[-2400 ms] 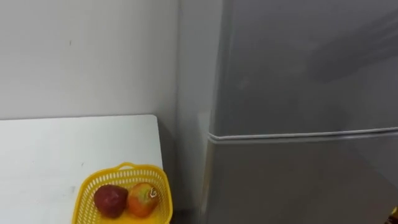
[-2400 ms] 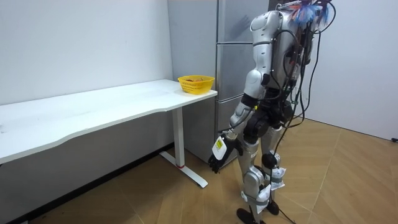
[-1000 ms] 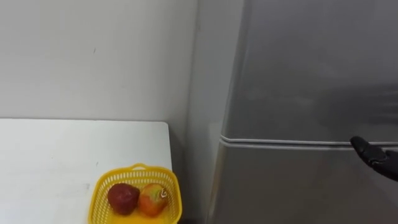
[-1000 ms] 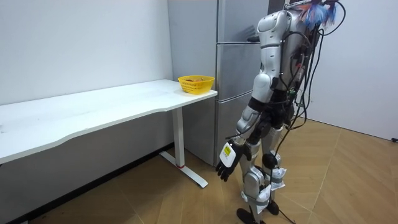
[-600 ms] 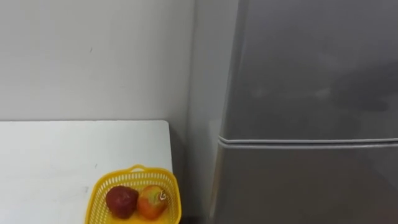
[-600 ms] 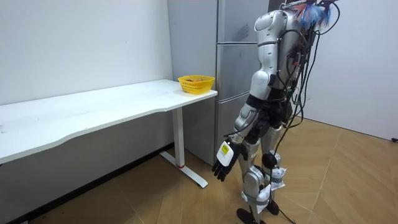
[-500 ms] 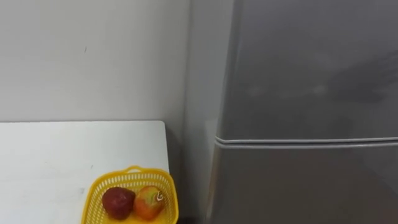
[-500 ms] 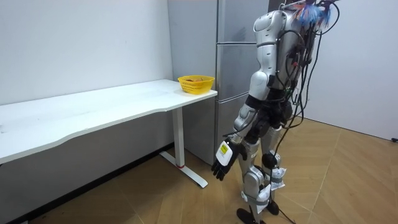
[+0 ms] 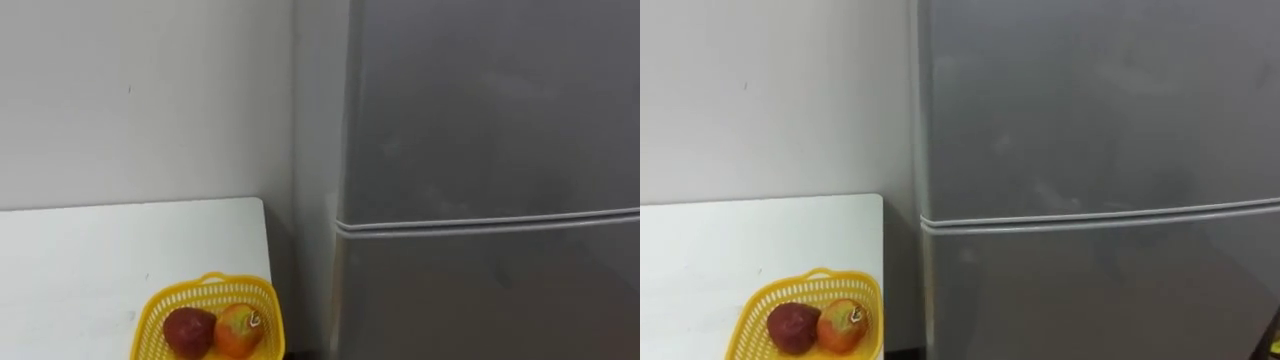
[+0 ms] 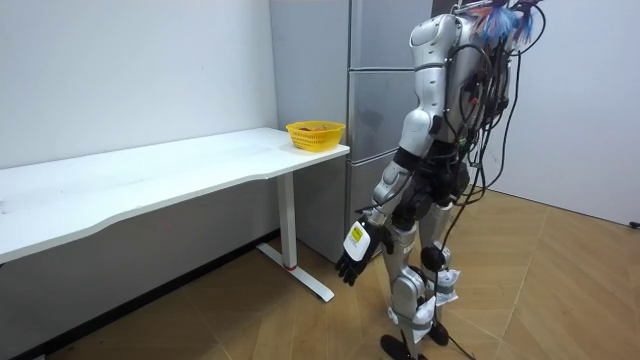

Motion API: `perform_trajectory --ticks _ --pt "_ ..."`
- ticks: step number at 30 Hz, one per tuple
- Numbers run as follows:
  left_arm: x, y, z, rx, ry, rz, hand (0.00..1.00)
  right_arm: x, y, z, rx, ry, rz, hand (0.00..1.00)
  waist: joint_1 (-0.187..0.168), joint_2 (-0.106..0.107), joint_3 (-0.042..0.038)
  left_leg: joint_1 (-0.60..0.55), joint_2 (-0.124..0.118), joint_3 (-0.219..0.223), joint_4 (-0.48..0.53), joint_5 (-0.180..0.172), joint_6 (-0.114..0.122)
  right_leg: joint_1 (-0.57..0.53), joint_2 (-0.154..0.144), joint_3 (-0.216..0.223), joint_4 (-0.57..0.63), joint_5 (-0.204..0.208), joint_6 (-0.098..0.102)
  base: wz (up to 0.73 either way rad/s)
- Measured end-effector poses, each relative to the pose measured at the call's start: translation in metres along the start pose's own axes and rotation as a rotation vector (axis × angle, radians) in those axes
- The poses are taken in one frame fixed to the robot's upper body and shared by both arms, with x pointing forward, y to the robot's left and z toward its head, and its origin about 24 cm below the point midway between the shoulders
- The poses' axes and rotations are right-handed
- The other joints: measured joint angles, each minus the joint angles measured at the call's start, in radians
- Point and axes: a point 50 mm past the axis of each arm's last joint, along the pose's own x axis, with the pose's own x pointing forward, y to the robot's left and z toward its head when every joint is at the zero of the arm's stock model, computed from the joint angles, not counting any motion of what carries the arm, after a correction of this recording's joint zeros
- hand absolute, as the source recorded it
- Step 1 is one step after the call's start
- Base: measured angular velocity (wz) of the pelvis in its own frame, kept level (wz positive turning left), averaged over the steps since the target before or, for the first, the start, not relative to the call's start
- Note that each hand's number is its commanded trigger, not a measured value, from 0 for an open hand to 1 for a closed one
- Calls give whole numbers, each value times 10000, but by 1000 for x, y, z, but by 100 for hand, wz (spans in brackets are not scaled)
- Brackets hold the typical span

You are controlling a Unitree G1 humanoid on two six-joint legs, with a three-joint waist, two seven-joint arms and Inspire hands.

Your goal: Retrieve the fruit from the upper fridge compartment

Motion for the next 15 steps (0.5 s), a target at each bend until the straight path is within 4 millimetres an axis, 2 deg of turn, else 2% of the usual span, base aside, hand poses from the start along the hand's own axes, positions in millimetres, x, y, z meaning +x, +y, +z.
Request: perform_trajectory --ticks 4,6,9,15 --pt "-1 1 2 178 -128 19 0 -1 -7 -32 -1053 1065 200 0 1 -75 -31 15 -39 -191 43 0 1 69 -56 -208 -87 -50 6 14" --pt "-1 0 -2 196 1 -5 0 -9 -8 -59 -1768 2044 526 0 50 -104 -41 51 -43 -195 83 -1 0 186 -56 -260 -172 -50 7 10" --pt "-1 0 -2 197 74 -26 0 -22 -8 -88 -2657 3128 1133 0 43 -67 -30 33 -46 -192 110 -1 0 216 -86 -383 -180 -50 8 10" --pt "-1 0 -1 148 54 -10 0 -39 -8 -113 -3286 4093 2369 0 80 98 4 72 -37 -192 104 -4 1 217 -88 -383 -120 -67 13 0"
